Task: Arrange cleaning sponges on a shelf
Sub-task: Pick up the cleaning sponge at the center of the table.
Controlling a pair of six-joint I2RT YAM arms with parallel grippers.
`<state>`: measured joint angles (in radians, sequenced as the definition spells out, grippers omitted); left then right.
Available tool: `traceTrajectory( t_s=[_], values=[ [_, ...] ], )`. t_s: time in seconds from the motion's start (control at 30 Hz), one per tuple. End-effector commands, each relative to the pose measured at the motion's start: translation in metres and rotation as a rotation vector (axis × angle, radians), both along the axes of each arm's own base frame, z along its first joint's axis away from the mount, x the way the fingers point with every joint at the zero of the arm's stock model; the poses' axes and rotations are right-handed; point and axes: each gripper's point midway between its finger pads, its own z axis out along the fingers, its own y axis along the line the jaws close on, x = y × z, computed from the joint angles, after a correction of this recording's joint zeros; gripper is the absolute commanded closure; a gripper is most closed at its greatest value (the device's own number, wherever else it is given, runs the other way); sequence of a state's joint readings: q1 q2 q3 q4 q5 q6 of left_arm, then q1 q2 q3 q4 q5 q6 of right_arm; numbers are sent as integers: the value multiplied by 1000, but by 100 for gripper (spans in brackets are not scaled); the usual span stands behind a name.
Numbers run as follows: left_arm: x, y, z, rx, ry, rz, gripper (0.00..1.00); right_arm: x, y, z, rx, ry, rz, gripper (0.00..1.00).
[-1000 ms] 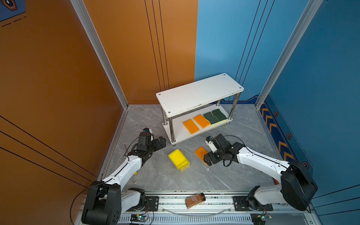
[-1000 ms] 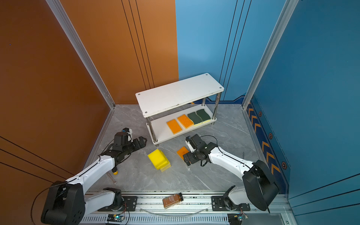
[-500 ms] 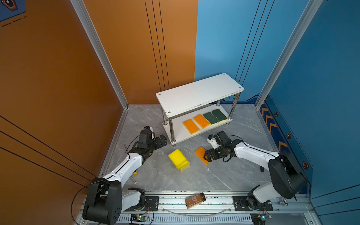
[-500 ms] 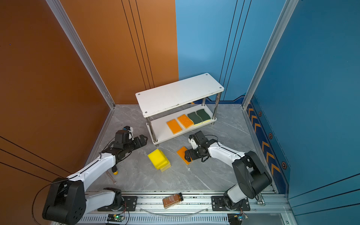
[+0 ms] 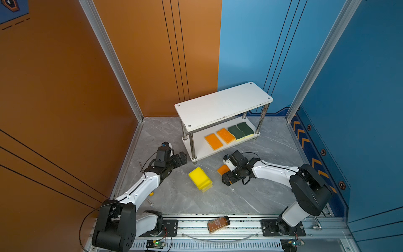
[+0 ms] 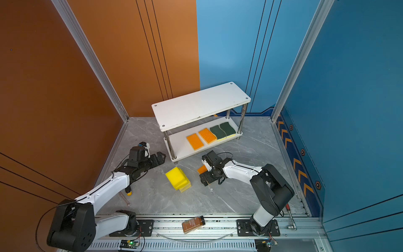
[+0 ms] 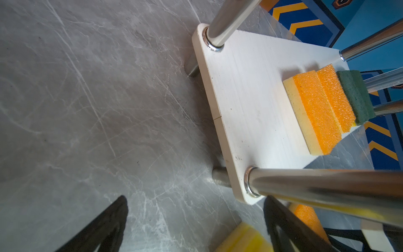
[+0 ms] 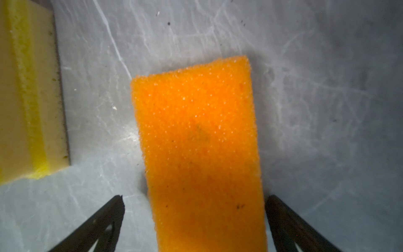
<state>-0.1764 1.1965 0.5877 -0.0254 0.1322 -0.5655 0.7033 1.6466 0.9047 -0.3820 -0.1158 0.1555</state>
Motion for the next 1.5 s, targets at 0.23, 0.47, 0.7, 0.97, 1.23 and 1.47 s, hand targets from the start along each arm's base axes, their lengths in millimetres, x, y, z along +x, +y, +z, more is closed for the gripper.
traceTrajectory(
  t_s=[0.23, 0.47, 0.7, 0.97, 1.23, 1.47],
  values=[
    [-13, 2, -1, 13, -2, -11, 2, -8, 5, -7, -121, -15, 84, 0],
    [-15, 1, -1, 4, -13, -17, 2, -7, 6, -12, -154, -7, 52, 0],
    [-14, 0, 7, -14, -39, -10, 2, -9, 5, -24, -202, 9, 56, 3],
    [-15, 0, 3, -10, -36, -6, 2, -9, -1, -30, -239, 25, 62, 19],
    [-19, 5, -12, 22, 4, 1, 2, -8, -3, -32, -226, 55, 21, 25],
    [-23, 7, -20, 39, 31, 0, 2, -20, -4, -31, -233, 63, 31, 12]
  ],
)
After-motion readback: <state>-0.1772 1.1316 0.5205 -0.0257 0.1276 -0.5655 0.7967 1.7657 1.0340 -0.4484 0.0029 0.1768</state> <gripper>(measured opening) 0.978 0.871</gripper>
